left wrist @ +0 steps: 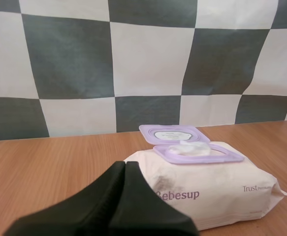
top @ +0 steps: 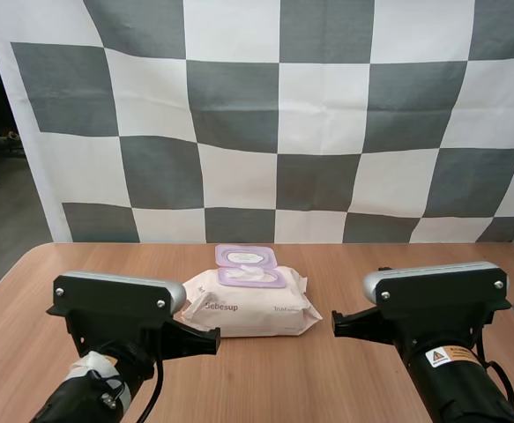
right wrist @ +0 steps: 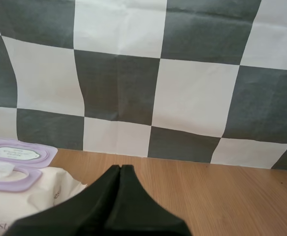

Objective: Open the wet wipes lid

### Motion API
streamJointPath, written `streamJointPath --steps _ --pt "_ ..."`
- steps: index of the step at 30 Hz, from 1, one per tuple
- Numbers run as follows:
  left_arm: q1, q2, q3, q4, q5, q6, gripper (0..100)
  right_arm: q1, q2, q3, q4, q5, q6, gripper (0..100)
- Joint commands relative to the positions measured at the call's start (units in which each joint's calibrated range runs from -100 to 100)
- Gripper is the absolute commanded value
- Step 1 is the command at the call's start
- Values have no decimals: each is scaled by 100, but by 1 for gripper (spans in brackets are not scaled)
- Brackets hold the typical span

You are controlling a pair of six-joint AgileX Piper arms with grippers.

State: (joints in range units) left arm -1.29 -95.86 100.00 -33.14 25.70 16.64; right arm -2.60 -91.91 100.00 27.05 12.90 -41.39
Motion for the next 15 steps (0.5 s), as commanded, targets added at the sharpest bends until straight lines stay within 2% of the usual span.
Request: streamJointPath --steps 1,5,8,15 --pt "4 2 0 3664 -13 -3027 0 6 -8 0 -978 172 1449 0" --pt "4 -13 0 3664 5 -3035 0 6 -8 0 -1546 394 1794 0" --pt "-6 -414 0 3664 378 -3035 0 6 -8 0 -1640 975 1870 0" --pt "17 -414 0 3689 468 -3035 0 14 -22 0 -1899 1003 2150 0"
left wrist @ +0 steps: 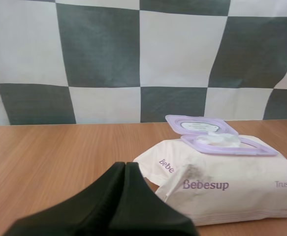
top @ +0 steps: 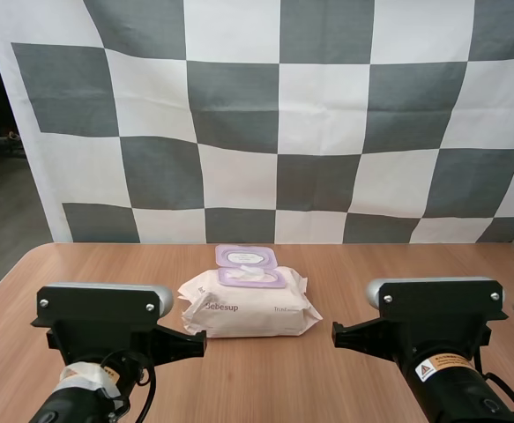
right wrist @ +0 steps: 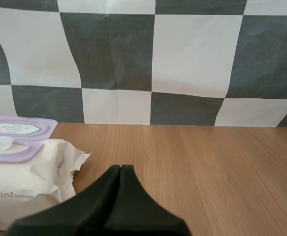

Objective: Open the wet wipes lid

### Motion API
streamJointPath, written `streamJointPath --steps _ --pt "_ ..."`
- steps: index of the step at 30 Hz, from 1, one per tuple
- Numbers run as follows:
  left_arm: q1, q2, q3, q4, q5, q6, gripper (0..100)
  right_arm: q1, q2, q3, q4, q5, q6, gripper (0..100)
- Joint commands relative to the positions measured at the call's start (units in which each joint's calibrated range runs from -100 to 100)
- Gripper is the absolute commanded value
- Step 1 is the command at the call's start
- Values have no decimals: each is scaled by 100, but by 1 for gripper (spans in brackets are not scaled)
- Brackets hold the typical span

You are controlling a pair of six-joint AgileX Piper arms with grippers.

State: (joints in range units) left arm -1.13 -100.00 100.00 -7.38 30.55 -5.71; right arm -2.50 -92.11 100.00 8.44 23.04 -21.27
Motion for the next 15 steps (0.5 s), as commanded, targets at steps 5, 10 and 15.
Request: streamJointPath --steps 5,10,15 --pt "1 0 0 1114 -16 -800 0 4 -2 0 -532 -65 315 0" --pt "1 0 0 1133 -54 -800 0 4 -2 0 -1105 -389 309 0" --pt "1 0 0 1133 -54 -800 0 4 -2 0 -1173 -342 309 0"
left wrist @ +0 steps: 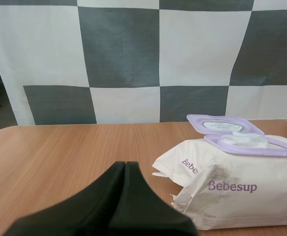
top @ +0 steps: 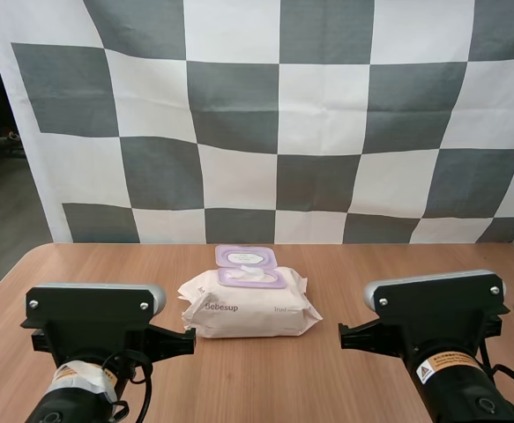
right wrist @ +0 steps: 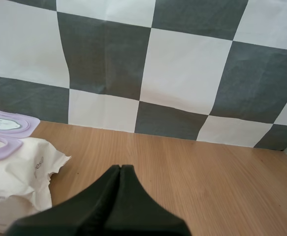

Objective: Open the wet wipes lid

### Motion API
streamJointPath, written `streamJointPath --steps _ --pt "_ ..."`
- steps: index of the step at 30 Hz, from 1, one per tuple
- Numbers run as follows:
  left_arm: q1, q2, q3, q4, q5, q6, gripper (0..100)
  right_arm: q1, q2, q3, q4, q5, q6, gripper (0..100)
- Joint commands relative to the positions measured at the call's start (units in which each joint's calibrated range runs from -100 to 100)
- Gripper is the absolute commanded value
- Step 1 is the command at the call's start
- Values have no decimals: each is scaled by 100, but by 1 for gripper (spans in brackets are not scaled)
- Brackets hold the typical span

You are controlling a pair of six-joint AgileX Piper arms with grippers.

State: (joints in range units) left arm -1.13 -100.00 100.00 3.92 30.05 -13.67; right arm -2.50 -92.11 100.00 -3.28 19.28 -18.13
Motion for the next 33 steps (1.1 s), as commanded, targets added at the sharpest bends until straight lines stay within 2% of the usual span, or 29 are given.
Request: streamJointPath --steps 1,20,24,27,30,33 --pt "1 0 0 3 -5 -4 0 4 -2 0 -2 53 -6 0" --pt "1 0 0 3 -5 -4 0 4 -2 0 86 670 -193 0" --pt "1 0 0 3 -5 -4 0 4 -2 0 280 717 -155 0" --pt "1 0 0 3 -5 -4 0 4 -2 0 378 585 28 0" --pt "1 0 0 3 -5 -4 0 4 -2 0 466 524 618 0" --pt "1 0 0 3 -5 -4 0 4 -2 0 466 524 881 0"
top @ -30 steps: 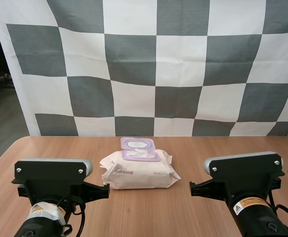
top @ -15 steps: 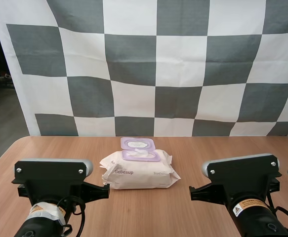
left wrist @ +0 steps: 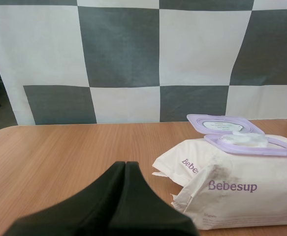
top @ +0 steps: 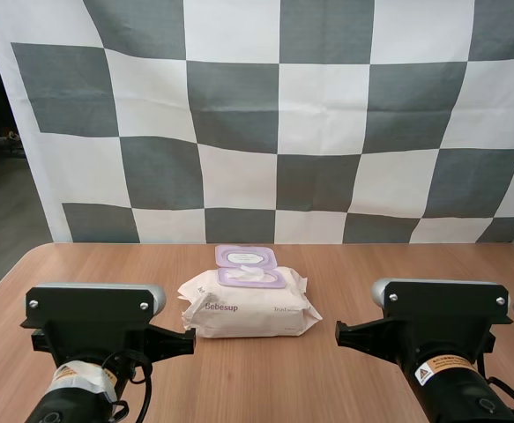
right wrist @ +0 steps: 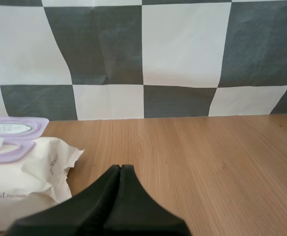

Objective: Open the wet wipes lid

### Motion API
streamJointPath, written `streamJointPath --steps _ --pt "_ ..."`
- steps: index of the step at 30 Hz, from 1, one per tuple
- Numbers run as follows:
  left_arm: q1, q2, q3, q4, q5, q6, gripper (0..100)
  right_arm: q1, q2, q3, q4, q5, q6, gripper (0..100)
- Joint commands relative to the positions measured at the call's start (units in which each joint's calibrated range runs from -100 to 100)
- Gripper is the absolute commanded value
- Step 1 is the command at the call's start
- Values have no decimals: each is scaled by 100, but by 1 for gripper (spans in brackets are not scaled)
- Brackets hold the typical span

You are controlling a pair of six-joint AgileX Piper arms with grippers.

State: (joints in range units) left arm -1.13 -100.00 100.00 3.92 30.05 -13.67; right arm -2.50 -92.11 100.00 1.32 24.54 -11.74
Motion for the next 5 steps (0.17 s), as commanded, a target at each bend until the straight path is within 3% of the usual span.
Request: streamJointPath --steps 1,5 --pt "1 0 0 3 -5 -4 0 4 -2 0 5 -3 243 0" --pt "1 0 0 3 -5 -4 0 4 -2 0 5 -3 244 0"
